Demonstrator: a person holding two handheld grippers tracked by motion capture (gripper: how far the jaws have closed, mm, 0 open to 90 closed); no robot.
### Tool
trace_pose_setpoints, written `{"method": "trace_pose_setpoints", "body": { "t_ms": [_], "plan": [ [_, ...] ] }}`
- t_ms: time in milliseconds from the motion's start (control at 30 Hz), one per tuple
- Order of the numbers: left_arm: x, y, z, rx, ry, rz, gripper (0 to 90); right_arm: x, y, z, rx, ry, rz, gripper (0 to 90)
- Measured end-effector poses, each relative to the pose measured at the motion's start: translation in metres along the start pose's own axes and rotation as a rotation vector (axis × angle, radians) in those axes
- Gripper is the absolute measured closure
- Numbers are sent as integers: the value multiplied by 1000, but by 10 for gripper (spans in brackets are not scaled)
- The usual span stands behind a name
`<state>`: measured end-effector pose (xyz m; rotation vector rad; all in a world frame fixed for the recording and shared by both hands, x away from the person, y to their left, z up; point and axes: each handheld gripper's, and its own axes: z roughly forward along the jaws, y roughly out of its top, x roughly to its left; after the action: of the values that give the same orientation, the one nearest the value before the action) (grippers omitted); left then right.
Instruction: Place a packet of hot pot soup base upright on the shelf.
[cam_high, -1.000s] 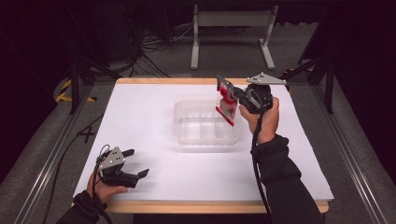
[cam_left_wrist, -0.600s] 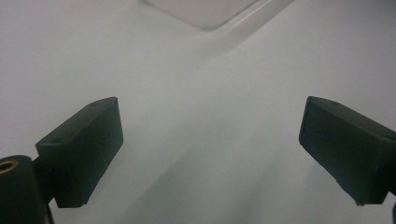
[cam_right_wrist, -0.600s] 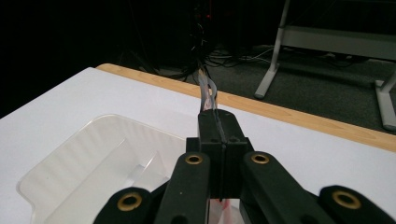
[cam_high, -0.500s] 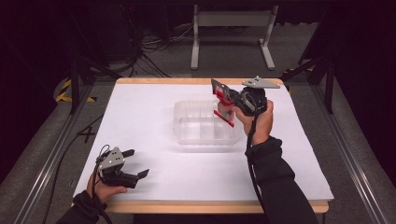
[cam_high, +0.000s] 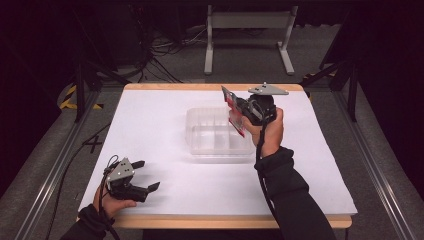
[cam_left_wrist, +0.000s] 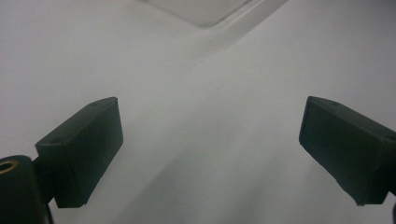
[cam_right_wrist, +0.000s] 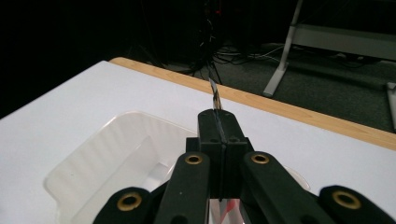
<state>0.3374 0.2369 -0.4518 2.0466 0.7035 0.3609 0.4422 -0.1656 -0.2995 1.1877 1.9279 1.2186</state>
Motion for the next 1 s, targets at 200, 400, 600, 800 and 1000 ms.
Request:
{"method": "trace_pose_setpoints", "body": {
  "t_ms": [200, 400, 600, 800, 1000],
  "plan": [
    [0, 0, 1, -2, -1, -3, 71, -2, -6, -1, -15, 15, 18, 900],
    [-1, 1, 1, 2, 3, 0, 71, 3, -7, -3, -14, 17, 30, 900],
    [0, 0, 1, 3, 0, -1, 70, 13, -9, -3, 0, 42, 42, 900],
    [0, 0, 1, -3, -2, -5, 70, 16, -14, 0, 4, 34, 7, 900],
    [0, 0, 1, 0, 1, -4, 70, 6, -33, 3, 17, 39, 32, 900]
  ]
}}
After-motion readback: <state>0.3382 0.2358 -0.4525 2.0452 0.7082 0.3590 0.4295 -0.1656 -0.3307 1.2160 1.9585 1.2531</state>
